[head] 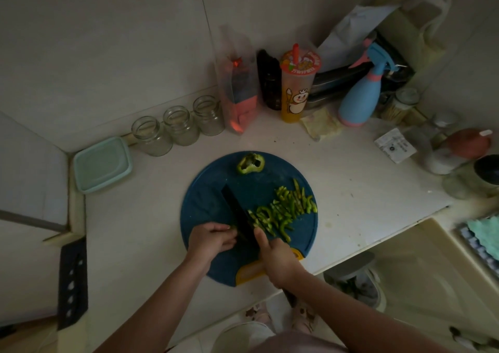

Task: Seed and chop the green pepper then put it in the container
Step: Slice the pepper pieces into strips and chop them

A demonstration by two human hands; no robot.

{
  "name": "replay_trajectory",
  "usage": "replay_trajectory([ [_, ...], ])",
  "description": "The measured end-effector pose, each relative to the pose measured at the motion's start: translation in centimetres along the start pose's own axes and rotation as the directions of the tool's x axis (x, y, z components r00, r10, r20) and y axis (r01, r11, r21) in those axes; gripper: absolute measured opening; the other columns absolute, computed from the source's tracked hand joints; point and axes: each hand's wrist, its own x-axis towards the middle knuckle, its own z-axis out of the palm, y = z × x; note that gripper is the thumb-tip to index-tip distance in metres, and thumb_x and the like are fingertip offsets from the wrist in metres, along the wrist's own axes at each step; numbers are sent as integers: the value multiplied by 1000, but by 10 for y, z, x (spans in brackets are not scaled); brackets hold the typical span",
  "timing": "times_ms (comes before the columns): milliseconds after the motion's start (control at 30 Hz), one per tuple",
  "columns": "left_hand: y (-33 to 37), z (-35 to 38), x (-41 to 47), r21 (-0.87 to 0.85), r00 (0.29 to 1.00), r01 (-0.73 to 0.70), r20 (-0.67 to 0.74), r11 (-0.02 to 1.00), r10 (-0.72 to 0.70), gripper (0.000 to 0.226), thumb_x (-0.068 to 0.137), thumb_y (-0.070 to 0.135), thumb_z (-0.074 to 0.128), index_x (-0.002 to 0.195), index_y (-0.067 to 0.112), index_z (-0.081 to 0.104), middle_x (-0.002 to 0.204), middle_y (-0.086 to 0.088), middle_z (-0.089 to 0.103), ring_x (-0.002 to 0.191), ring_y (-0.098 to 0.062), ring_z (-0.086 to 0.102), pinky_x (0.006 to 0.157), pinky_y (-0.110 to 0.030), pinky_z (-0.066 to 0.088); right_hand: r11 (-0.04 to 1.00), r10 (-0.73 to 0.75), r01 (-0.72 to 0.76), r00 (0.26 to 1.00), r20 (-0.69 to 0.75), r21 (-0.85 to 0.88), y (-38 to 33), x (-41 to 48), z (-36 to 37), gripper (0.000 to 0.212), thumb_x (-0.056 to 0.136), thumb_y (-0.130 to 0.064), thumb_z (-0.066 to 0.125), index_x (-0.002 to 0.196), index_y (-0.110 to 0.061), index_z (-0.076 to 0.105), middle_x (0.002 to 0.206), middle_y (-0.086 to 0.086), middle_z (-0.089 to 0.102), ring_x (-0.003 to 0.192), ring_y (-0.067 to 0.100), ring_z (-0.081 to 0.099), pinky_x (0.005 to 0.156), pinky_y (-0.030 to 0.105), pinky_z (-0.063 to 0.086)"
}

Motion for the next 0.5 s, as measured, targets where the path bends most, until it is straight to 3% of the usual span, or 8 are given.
replay_trajectory([
  [133, -1, -1, 1, -25, 1000, 10, -3, 1000, -10, 13, 77, -4, 71, 82, 3, 61, 73, -14, 65, 62, -17, 64, 48, -15, 53, 998, -37, 39, 999, 34, -59, 9, -10, -5, 59, 92, -64, 28, 60, -17, 42, 67, 7, 53, 70, 23, 57, 78, 39, 48],
  [233, -2, -2, 2, -23, 1000, 27, -3, 999, -27, 12, 77, -3, 71, 82, 2, 61, 73, -15, 66, 57, -15, 65, 49, -16, 54, 985, -110, 119, 991, 77, -125, 8, -16, -6, 46, 97, -55, 26, 61, -28, 35, 74, 11, 49, 82, 30, 55, 83, 38, 44],
  [333, -1, -3, 2, -25, 1000, 30, -5, 999, -30, 11, 77, -5, 70, 77, 3, 62, 68, -14, 66, 50, -12, 65, 49, -17, 54, 979, -154, 163, 985, 79, -126, 8, -19, -5, 51, 99, -51, 27, 58, -21, 33, 67, 8, 45, 76, 23, 48, 79, 33, 37],
  [500, 2, -2, 1, -30, 999, 37, -4, 999, -38, 13, 77, -6, 70, 73, 3, 62, 52, -6, 66, 46, -10, 65, 47, -17, 54, 972, -160, 171, 984, 81, -162, 8, -21, -4, 55, 99, -51, 27, 56, -17, 33, 56, 3, 39, 63, 19, 46, 75, 34, 38],
])
